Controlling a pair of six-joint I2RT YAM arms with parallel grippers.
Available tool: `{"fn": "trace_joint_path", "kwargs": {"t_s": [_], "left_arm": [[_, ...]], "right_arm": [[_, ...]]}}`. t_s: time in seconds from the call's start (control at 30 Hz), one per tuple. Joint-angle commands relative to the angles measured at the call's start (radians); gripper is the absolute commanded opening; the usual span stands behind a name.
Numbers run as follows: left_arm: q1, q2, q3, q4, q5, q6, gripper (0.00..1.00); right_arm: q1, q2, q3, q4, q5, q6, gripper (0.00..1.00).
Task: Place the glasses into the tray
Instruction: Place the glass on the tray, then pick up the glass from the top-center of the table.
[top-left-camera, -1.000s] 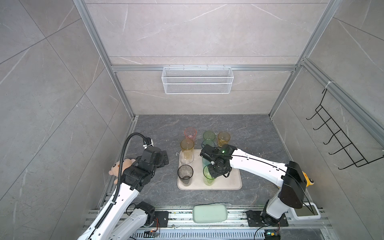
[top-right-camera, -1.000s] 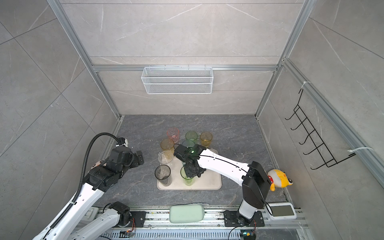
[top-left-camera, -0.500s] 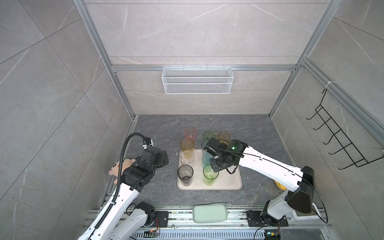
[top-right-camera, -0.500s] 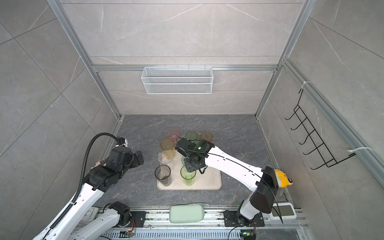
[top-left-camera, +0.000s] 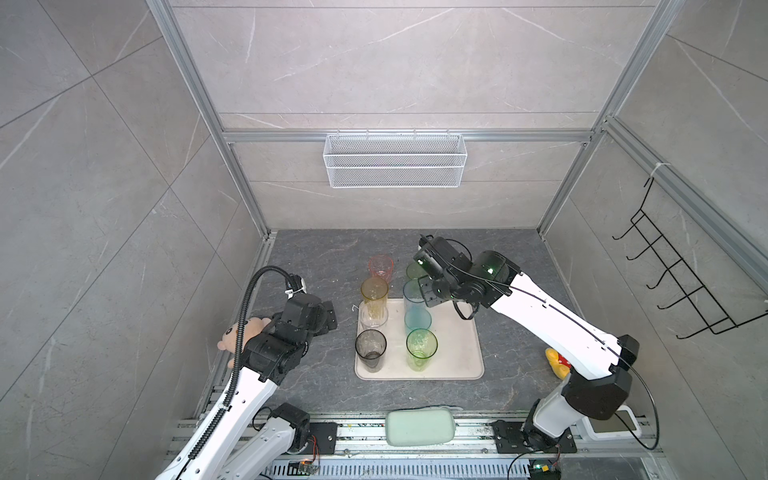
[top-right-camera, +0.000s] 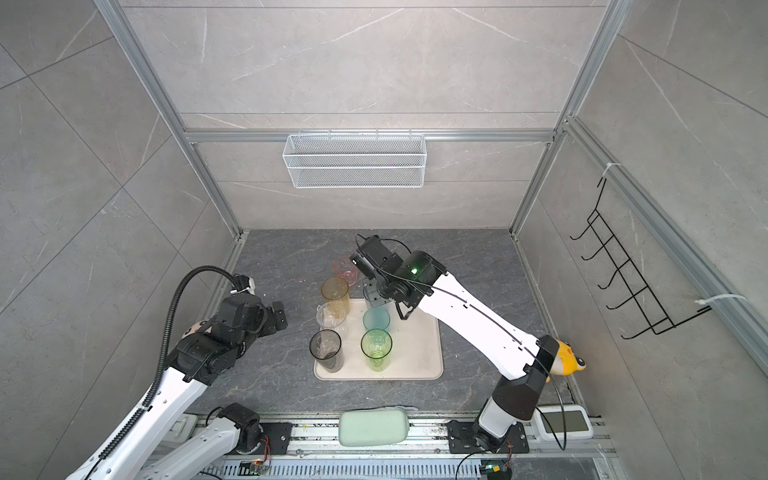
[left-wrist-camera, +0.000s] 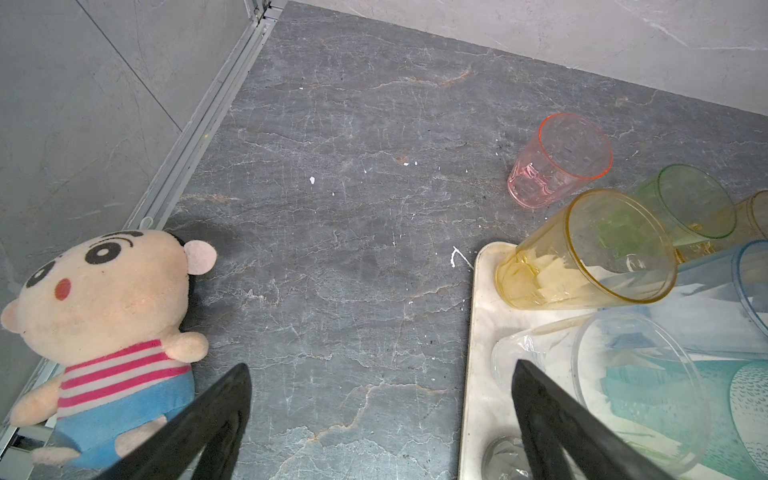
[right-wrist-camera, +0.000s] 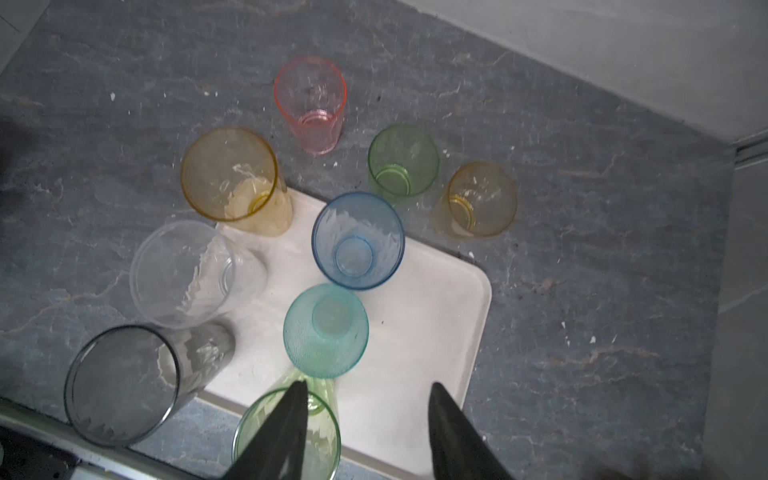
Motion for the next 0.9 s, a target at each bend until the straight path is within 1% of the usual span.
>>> {"fn": "trace_joint_path", "kwargs": {"t_s": [0.0,0.03,0.13,0.2,0.53,0.6,0.63,0.87], "left_arm": [[0.001,-0.017,0.003,-0.007,-0.025,-0.017,0.98],[0.001,-0.018,0.005,-0.008,-0.024,-0.017,0.98],[0.001,-0.023,0.003,-0.010,-0.025,-0.017,0.98],[0.001,-0.025,0.000,-0.008,-0.025,-0.019,0.98],[-0.006,-0.005,0.007,-0.016,-0.025,-0.017,0.97],[-0.006,-0.004,0.009,-0.018,-0.025,-0.016,0.97],[-0.006,-0.004,0.009,-0.019,-0.048,-0.017,0.97],[-0.006,-0.005,0.011,-0.027,-0.065,-0.018,0.97]], "right_arm": [[-0.014,0.075,0.075,0.034,0.031,-0.060,0.49],[-0.017,0.093,0.092,0.046,0.037,-0.073,0.49],[-0.032,0.135,0.122,0.085,0.116,-0.097,0.49],[-0.049,0.152,0.131,0.109,0.134,-0.094,0.49],[-0.137,0.274,0.194,0.183,0.010,-0.107,0.51],[-0.144,0.304,0.211,0.182,0.025,-0.104,0.51],[-0.146,0.320,0.222,0.179,0.031,-0.104,0.51],[-0.171,0.418,0.284,0.197,-0.015,-0.111,0.52]]}}
